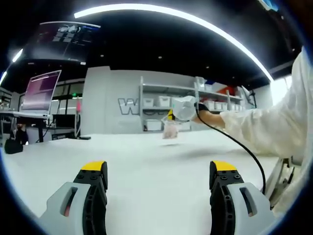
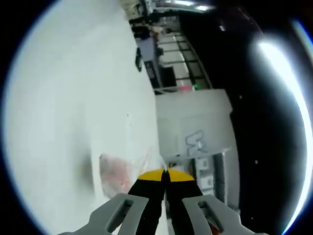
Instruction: Open the resealable bag by pulling the two sides of the seal apart until the entire bag opening is separated and visibly accessible.
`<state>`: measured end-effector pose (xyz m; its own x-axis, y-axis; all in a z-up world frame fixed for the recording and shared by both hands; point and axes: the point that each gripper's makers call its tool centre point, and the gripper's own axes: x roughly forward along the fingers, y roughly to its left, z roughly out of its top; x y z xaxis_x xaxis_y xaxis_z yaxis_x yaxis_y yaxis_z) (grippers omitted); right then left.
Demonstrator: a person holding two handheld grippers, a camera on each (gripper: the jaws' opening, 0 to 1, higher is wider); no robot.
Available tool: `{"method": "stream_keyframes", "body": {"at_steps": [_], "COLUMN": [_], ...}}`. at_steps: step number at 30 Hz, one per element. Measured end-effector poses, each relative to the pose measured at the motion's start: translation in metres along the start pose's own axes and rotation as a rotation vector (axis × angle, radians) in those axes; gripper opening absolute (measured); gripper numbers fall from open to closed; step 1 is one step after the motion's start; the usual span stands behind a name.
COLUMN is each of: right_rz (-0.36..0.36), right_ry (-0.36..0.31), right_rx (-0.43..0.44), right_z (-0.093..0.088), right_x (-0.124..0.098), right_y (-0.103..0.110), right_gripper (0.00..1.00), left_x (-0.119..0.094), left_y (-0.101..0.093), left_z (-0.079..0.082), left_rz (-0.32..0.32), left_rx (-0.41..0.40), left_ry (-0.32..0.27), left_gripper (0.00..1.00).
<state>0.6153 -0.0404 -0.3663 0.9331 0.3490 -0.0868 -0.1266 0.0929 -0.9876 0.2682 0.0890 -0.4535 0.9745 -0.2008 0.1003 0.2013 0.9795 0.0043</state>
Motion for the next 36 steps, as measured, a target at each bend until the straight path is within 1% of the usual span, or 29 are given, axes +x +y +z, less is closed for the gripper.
{"method": "stream_keyframes", "body": {"at_steps": [9, 12, 19, 21, 26, 27, 28, 29, 30, 36], "right_rz": [0.004, 0.001, 0.017, 0.022, 0.014, 0.010, -0.010, -0.021, -0.012, -0.016], "right_ry": [0.011, 0.017, 0.036, 0.043, 0.047, 0.053, 0.075, 0.097, 0.082, 0.131], "right_rx": [-0.015, -0.055, -0.038, -0.050, -0.059, -0.092, -0.135, -0.153, -0.147, -0.171], "right_z": [-0.001, -0.001, -0.007, -0.009, -0.008, -0.008, -0.010, -0.012, -0.010, -0.014], "right_x": [0.010, 0.014, 0.027, 0.029, 0.031, 0.034, 0.036, 0.037, 0.040, 0.050], "right_y": [-0.001, -0.001, 0.001, 0.002, -0.004, -0.006, -0.011, -0.012, -0.010, -0.006], "right_gripper": [0.00, 0.00, 0.00, 0.00, 0.00, 0.00, 0.00, 0.00, 0.00, 0.00], "left_x": [-0.001, -0.001, -0.001, 0.000, 0.001, 0.000, 0.000, 0.000, 0.000, -0.002], "left_y": [0.002, 0.002, 0.002, 0.002, 0.001, 0.001, 0.001, 0.001, 0.002, 0.004], "left_z": [-0.004, -0.004, -0.005, -0.006, -0.007, -0.007, -0.007, -0.007, -0.007, -0.006], "left_rz": [0.006, 0.004, 0.012, 0.012, 0.010, 0.010, 0.010, 0.010, 0.010, 0.017], "left_rx": [-0.004, -0.003, 0.001, 0.000, -0.004, -0.004, -0.003, -0.003, -0.002, 0.001], "left_ry": [0.009, 0.012, 0.017, 0.019, 0.019, 0.020, 0.021, 0.021, 0.021, 0.018], "left_gripper": [0.85, 0.85, 0.85, 0.85, 0.85, 0.85, 0.85, 0.85, 0.85, 0.85]}}
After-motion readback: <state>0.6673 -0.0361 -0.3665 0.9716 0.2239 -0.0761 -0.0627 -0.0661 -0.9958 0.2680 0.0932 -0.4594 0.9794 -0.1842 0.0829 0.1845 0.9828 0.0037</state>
